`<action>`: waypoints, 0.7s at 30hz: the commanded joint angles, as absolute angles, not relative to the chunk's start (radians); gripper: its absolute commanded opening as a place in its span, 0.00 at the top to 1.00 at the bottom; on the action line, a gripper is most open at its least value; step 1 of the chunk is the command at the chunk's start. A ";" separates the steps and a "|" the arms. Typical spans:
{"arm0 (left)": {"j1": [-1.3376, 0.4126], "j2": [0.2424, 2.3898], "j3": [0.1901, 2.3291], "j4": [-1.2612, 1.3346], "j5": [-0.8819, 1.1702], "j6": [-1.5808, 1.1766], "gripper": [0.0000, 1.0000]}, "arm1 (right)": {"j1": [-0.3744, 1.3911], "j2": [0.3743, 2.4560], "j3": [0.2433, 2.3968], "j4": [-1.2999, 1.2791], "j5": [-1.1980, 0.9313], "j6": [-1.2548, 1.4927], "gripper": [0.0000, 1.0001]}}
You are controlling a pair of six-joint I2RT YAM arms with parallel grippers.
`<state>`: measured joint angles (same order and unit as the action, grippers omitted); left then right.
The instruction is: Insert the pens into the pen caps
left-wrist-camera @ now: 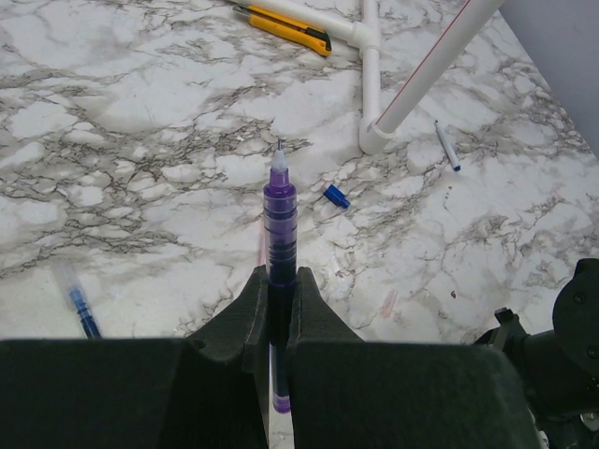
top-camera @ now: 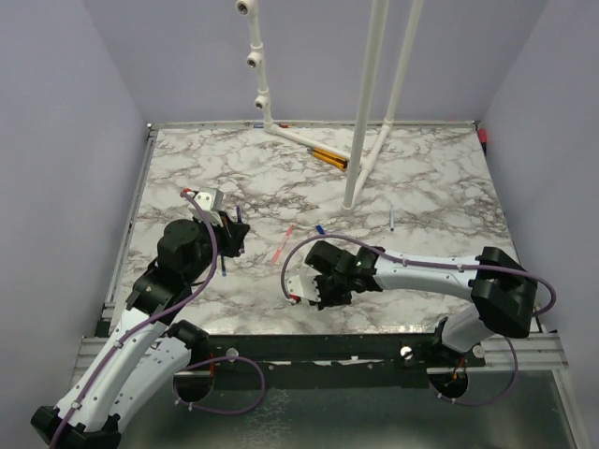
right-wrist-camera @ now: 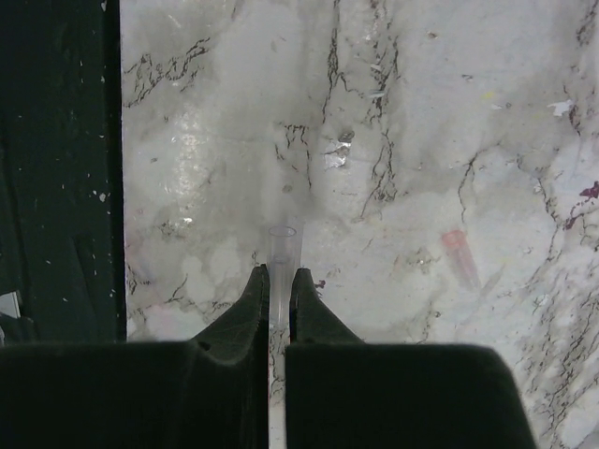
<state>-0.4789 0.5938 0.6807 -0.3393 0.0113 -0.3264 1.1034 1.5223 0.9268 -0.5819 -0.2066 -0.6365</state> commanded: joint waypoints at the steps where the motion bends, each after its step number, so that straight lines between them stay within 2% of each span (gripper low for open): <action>1: -0.472 0.588 0.704 -0.341 0.034 -0.308 1.00 | 1.127 1.548 0.939 -0.603 -0.186 -0.716 0.99; 7: -0.469 0.583 0.703 -0.342 0.034 -0.307 1.00 | 1.138 1.552 0.926 -0.579 -0.185 -0.710 0.97; 15: -0.466 0.578 0.704 -0.341 0.037 -0.307 1.00 | 1.146 1.565 0.917 -0.559 -0.193 -0.692 0.85; 21: -0.465 0.578 0.704 -0.342 0.038 -0.308 1.00 | 1.149 1.569 0.916 -0.552 -0.194 -0.666 0.81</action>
